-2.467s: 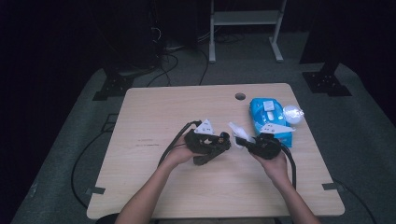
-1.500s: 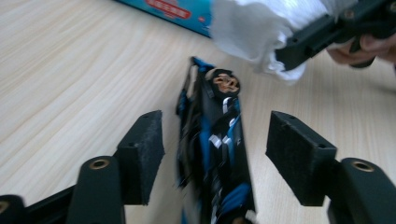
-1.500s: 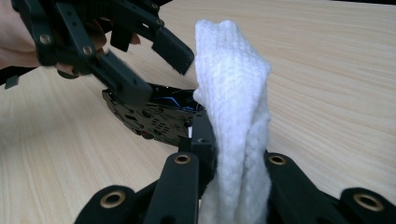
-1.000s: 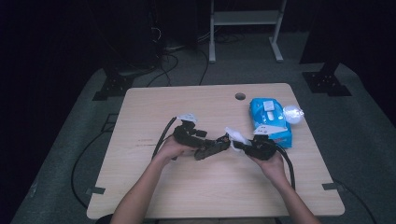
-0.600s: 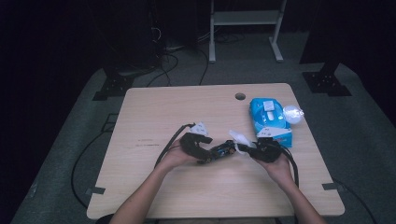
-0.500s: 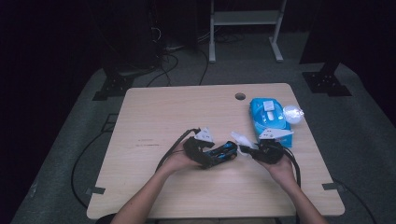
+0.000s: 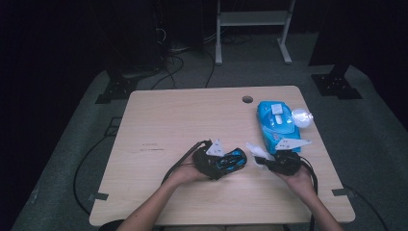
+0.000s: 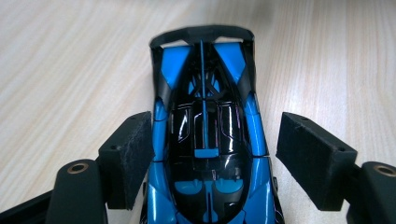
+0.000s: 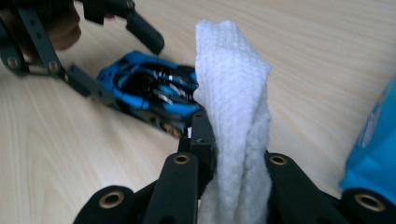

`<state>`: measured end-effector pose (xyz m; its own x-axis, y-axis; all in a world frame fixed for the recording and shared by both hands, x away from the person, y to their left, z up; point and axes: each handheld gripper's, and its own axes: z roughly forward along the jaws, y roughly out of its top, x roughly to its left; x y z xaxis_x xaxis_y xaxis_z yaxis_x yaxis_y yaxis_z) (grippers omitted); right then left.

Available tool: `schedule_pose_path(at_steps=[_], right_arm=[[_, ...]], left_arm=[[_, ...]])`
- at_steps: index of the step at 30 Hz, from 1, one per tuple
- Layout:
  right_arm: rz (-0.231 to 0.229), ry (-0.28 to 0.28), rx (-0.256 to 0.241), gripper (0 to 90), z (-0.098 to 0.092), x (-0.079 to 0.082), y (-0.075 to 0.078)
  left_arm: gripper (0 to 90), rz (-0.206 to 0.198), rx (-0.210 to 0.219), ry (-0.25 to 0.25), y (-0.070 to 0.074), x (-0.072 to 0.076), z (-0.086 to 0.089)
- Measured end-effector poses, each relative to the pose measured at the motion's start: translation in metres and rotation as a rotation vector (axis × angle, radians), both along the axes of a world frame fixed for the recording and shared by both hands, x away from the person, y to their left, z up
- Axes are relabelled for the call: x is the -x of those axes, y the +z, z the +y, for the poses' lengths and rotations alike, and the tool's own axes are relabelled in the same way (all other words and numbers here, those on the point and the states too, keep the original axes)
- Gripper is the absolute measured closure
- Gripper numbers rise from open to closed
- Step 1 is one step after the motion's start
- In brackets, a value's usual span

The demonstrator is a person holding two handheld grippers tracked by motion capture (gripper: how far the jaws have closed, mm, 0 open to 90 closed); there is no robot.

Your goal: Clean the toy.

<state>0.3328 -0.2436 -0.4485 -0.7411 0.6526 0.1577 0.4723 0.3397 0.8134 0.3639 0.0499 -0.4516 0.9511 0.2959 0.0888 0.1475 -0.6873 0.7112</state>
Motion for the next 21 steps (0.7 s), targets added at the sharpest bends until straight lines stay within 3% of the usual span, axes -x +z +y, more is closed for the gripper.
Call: schedule_pose_path(at_steps=[7,9,12,17,21], right_arm=[[0.017,0.002,0.025,79.1,-0.02,0.012,-0.008],[0.034,0.001,0.038,68.7,-0.024,0.013,-0.011],[0.027,-0.018,0.081,60.1,-0.029,0.015,-0.015],[0.021,-0.029,0.077,48.0,-0.039,0.02,-0.013],[0.021,-0.035,0.035,37.0,-0.048,0.023,-0.01]], left_arm=[[21.8,-0.013,0.01,0.006,0.003,0.005,0.01],[21.6,-0.01,0.027,0.009,0.004,0.006,0.012],[21.1,0.001,0.05,0.016,0.007,0.006,0.015],[20.0,-0.003,0.062,0.02,0.008,0.005,0.022],[19.4,0.002,0.077,0.027,0.011,0.004,0.026]])
